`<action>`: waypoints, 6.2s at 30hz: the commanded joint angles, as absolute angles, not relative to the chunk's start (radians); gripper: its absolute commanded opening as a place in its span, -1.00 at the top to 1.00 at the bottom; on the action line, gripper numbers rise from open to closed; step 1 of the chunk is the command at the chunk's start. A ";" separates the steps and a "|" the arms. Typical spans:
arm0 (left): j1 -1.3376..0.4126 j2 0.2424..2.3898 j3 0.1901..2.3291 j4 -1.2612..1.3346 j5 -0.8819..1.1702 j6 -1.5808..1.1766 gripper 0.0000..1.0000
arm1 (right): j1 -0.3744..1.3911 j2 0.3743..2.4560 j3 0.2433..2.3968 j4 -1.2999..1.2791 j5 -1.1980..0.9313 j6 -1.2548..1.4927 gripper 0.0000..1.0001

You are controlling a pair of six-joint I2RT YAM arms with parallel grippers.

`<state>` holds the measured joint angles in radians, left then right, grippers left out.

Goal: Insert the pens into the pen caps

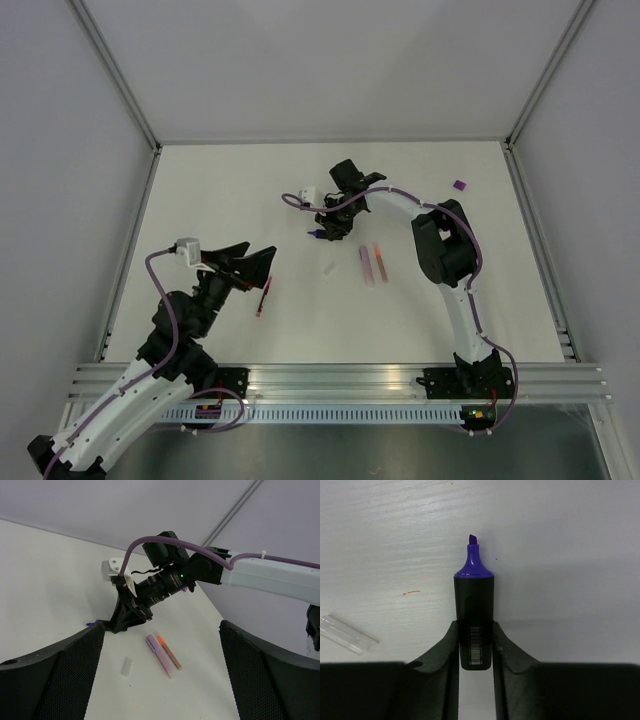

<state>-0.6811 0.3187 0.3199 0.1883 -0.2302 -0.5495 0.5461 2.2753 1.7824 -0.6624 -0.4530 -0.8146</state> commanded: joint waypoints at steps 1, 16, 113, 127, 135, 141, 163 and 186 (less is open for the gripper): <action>-0.683 0.290 0.307 0.202 -0.282 -0.546 -0.99 | 0.545 2.321 1.796 -0.696 -0.411 -0.779 0.67; -0.683 0.414 0.307 0.209 -0.287 -0.666 -0.85 | 0.545 2.079 1.504 -0.261 -0.453 -0.370 1.00; -0.442 1.069 0.545 0.300 0.156 -0.785 -0.68 | 0.833 1.576 0.959 0.175 0.153 0.503 1.00; -0.443 1.177 0.528 0.432 0.285 -0.834 -0.47 | 0.946 1.488 0.963 0.203 0.206 0.515 1.00; -0.443 1.195 0.517 0.482 0.331 -0.828 -0.11 | 0.979 1.491 0.989 0.202 0.215 0.514 1.00; -0.443 1.203 0.491 0.540 0.379 -0.865 0.73 | 0.983 1.482 0.988 0.212 0.210 0.514 1.00; -0.413 0.985 0.459 0.900 0.867 -0.914 0.95 | 0.982 1.223 0.627 0.600 -0.284 0.479 0.11; -0.413 1.022 0.420 1.115 0.922 -1.035 0.95 | 0.982 1.130 0.609 0.609 -0.376 0.492 0.32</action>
<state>-0.4164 1.0279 0.4210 1.0508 0.9016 -1.0203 0.9791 1.1172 0.6102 0.5549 -0.3290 0.4767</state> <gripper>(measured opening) 0.245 0.340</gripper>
